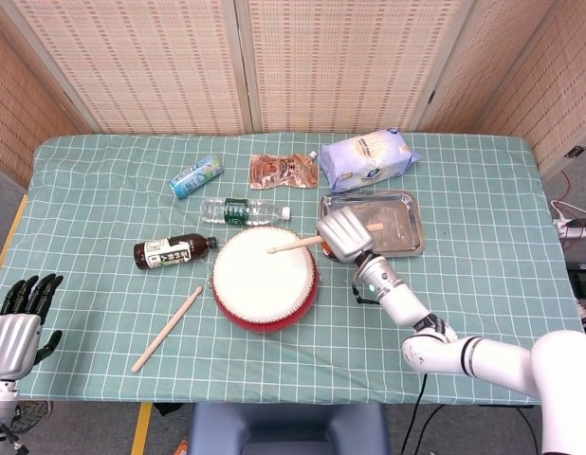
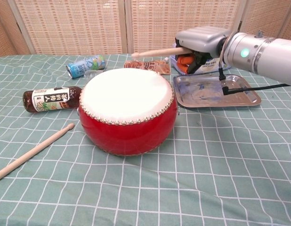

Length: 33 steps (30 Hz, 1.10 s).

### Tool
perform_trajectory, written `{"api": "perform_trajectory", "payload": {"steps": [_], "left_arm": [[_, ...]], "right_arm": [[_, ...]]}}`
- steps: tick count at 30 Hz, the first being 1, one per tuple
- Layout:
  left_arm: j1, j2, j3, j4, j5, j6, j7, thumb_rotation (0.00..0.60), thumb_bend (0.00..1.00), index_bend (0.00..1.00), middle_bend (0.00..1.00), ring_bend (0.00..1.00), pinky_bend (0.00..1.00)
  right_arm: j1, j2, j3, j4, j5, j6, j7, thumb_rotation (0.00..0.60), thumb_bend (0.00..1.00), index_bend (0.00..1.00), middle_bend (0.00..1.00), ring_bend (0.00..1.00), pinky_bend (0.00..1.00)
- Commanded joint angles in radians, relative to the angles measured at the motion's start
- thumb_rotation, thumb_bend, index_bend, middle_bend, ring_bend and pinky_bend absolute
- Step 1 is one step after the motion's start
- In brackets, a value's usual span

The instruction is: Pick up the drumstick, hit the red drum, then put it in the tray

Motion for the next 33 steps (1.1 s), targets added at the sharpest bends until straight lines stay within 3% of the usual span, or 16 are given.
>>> {"api": "perform_trajectory", "payload": {"steps": [1,3,5,10,12,14,19,28,30,33], "left_arm": [[-0.001,-0.001,0.001,0.000,0.000,-0.001,0.000,0.600,0.26,0.06,0.06,0.02,0.06],[-0.001,-0.001,0.001,0.000,0.001,-0.003,0.001,0.600,0.26,0.06,0.06,0.02,0.06],[-0.001,-0.001,0.002,0.000,0.000,-0.004,0.002,0.600,0.26,0.06,0.06,0.02,0.06],[-0.001,0.000,0.001,-0.002,-0.001,-0.003,0.003,0.600,0.26,0.06,0.06,0.02,0.06],[-0.002,0.001,0.002,-0.002,0.000,-0.003,0.004,0.600,0.26,0.06,0.06,0.02,0.06],[-0.002,0.001,0.001,-0.003,0.000,-0.003,0.005,0.600,0.26,0.06,0.06,0.02,0.06],[-0.003,0.003,0.001,-0.007,0.002,-0.002,0.007,0.600,0.26,0.06,0.06,0.02,0.06],[-0.005,0.002,0.002,-0.006,-0.002,-0.009,0.007,0.600,0.26,0.06,0.06,0.02,0.06],[-0.005,0.001,0.002,-0.004,-0.003,-0.010,0.006,0.600,0.26,0.06,0.06,0.02,0.06],[-0.006,0.001,0.001,-0.002,-0.004,-0.011,0.005,0.600,0.26,0.06,0.06,0.02,0.06]], "right_arm": [[0.025,-0.021,-0.068,0.058,0.024,-0.054,-0.263,0.600,0.65,1.00,0.96,0.96,0.93],[0.027,-0.028,-0.063,0.057,0.051,-0.049,-0.292,0.600,0.65,1.00,0.96,0.96,0.93],[0.018,-0.030,-0.034,0.037,0.050,-0.027,-0.242,0.600,0.65,1.00,0.96,0.96,0.93],[-0.048,-0.043,0.088,-0.011,-0.077,0.106,0.173,0.600,0.65,1.00,0.96,0.96,0.93],[-0.061,-0.038,0.110,-0.012,-0.102,0.123,0.274,0.600,0.65,1.00,0.96,0.96,0.93],[-0.063,-0.028,0.113,-0.010,-0.114,0.120,0.297,0.600,0.65,1.00,0.96,0.96,0.93],[-0.042,0.012,0.066,-0.013,-0.104,0.026,0.193,0.600,0.65,1.00,0.96,0.96,0.93],[0.018,-0.013,-0.052,0.072,-0.093,-0.052,-0.216,0.600,0.65,1.00,0.96,0.96,0.92],[0.021,-0.026,-0.060,0.086,-0.064,-0.056,-0.284,0.600,0.65,1.00,0.96,0.95,0.92],[0.014,-0.033,-0.038,0.071,-0.019,-0.050,-0.280,0.600,0.65,1.00,0.96,0.95,0.92]]}}
